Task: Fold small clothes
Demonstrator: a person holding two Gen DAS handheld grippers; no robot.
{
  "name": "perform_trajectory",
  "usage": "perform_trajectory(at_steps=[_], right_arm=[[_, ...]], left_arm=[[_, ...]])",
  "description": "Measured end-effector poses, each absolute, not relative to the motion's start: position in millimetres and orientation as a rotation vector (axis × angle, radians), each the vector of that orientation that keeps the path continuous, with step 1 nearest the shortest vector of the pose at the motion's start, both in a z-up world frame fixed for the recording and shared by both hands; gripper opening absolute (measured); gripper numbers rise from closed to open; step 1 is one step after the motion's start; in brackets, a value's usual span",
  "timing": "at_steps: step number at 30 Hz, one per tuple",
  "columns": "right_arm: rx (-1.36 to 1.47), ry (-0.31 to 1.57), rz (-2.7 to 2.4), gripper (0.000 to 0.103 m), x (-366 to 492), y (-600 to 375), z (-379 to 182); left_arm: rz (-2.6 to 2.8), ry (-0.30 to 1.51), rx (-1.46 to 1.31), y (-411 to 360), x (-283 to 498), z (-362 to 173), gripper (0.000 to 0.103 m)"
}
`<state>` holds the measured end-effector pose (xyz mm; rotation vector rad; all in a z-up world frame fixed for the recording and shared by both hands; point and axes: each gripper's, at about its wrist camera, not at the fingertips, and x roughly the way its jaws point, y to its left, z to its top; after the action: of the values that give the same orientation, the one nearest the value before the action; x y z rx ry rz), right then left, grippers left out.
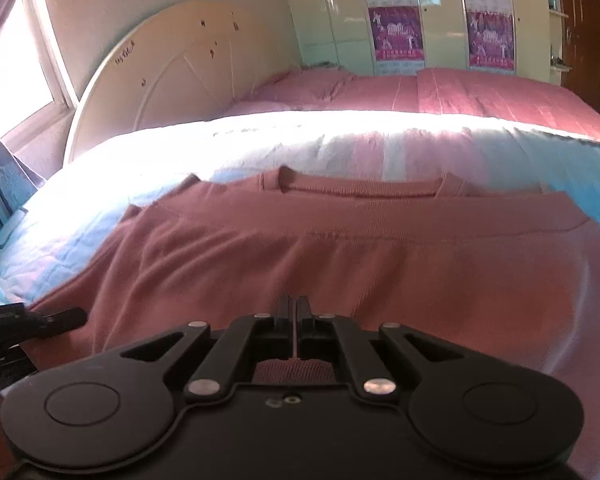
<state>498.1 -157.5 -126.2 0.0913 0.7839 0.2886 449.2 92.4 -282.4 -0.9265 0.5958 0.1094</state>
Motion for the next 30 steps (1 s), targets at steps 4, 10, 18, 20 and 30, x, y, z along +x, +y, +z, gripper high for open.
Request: perform_trajectory(at_steps=[4, 10, 18, 20, 30], right_arm=[[0.091, 0.806, 0.284, 0.002, 498.1, -153.4, -127.2], [0.076, 0.807, 0.295, 0.002, 498.9, -147.9, -126.6], [0.043, 0.861, 0.282, 0.0, 505.5, -149.9, -145.4], [0.038, 0.845, 0.3, 0.0, 505.2, -151.6, -148.9], [0.327, 0.662, 0.253, 0.004, 484.3, -240.5, -111.1]], left_arm=[[0.128, 0.577, -0.963, 96.0, 460.7, -288.8, 0.016], [0.136, 0.53, -0.993, 95.2, 463.3, -284.1, 0.009], [0.156, 0.546, -0.962, 94.6, 477.7, -298.2, 0.011], [0.158, 0.557, -0.962, 93.5, 482.2, -291.3, 0.008], [-0.054, 0.508, -0.739, -2.9, 518.4, -185.7, 0.008]])
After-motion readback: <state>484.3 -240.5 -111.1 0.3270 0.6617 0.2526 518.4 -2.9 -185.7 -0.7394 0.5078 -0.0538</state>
